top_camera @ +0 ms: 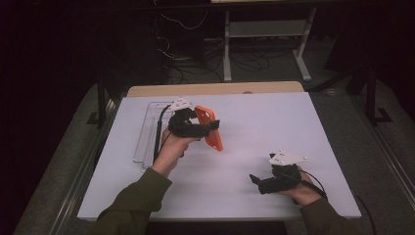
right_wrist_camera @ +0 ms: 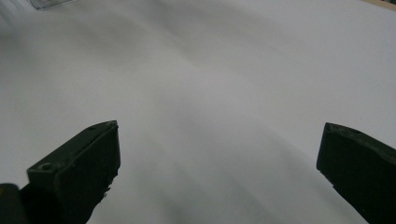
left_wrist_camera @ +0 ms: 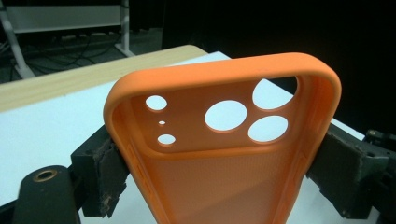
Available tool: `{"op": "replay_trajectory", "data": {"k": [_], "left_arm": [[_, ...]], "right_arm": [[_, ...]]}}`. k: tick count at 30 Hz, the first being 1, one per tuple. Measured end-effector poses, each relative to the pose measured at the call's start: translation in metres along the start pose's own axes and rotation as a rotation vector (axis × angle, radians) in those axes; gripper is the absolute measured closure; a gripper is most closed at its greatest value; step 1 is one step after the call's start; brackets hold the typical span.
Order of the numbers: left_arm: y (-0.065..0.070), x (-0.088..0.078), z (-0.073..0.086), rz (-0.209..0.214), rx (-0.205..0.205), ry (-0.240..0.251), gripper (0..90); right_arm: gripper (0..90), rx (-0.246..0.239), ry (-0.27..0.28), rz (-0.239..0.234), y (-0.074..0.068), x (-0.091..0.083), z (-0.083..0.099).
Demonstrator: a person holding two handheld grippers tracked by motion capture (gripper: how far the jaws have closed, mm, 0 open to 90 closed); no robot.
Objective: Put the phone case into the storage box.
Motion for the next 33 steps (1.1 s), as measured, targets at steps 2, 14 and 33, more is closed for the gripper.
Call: {"op": "replay_trajectory", "data": {"k": [2,14,33], "left_arm": [[-0.002,-0.001,-0.005,-0.005,0.011,0.003,14.5],[-0.014,-0.005,-0.025,-0.027,0.031,0.024,14.6],[-0.048,-0.009,-0.046,-0.113,0.071,0.016,14.6]], "right_arm": [[0.0,0.006,0.002,0.001,0.000,0.000,0.000],[0.0,0.002,-0.001,0.000,0.000,0.001,0.000],[0.0,-0.001,0.010,0.005,0.001,-0.001,-0.001]]}}
Point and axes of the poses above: each handheld gripper's, and its own axes: x roughly forward along the jaws, z roughly out of its underside, y roughly to its right, the point moved 10 cm from there along x, roughly forward along the jaws, and after that the axes turned 11 degrees about -z, right-handed, at the moved point
